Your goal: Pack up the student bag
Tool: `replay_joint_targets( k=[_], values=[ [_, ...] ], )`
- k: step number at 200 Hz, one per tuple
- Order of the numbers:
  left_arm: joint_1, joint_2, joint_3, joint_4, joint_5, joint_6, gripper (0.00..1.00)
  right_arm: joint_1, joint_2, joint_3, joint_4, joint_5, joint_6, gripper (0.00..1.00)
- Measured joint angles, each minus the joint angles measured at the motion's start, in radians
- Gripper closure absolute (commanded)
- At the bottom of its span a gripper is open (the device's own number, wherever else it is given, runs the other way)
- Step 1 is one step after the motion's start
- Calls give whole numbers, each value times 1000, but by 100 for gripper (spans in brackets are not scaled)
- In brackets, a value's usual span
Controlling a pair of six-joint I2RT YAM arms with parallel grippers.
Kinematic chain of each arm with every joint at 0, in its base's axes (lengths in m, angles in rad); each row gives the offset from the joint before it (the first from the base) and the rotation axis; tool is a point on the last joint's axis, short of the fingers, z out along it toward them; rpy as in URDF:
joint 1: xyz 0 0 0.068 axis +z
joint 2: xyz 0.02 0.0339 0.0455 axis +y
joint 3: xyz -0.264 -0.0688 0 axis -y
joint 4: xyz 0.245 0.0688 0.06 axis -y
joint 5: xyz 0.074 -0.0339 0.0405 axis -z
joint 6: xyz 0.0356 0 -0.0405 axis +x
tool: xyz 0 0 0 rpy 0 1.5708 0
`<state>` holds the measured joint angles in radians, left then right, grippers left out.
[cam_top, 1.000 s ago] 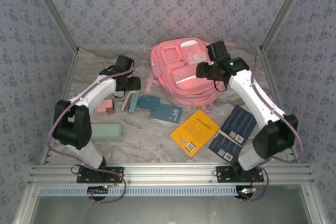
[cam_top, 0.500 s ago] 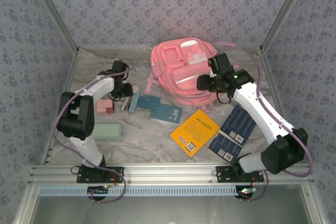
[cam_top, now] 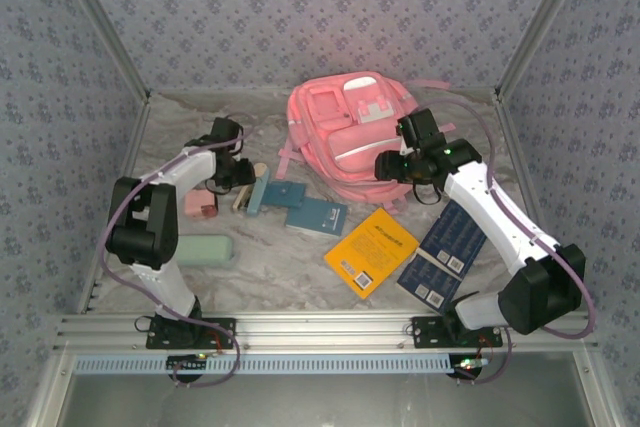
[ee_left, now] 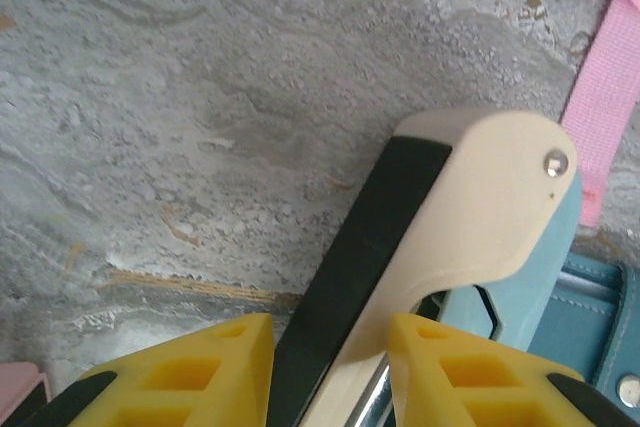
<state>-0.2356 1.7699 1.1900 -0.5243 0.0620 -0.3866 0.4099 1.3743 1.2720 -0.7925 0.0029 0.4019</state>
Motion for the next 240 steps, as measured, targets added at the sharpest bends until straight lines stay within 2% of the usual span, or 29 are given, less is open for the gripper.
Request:
replay_joint_targets(
  k=[111, 146, 193, 240],
  values=[
    [3, -23, -35, -2, 44, 0, 68, 0, 0, -2, 27, -3, 0, 37],
    [10, 13, -35, 6, 55, 3, 78, 0, 0, -8, 36, -5, 0, 38],
    [13, 25, -35, 23, 84, -3, 99, 0, 0, -13, 41, -12, 1, 39],
    [21, 5, -35, 5, 92, -20, 100, 2, -14, -13, 41, -19, 1, 38]
  ],
)
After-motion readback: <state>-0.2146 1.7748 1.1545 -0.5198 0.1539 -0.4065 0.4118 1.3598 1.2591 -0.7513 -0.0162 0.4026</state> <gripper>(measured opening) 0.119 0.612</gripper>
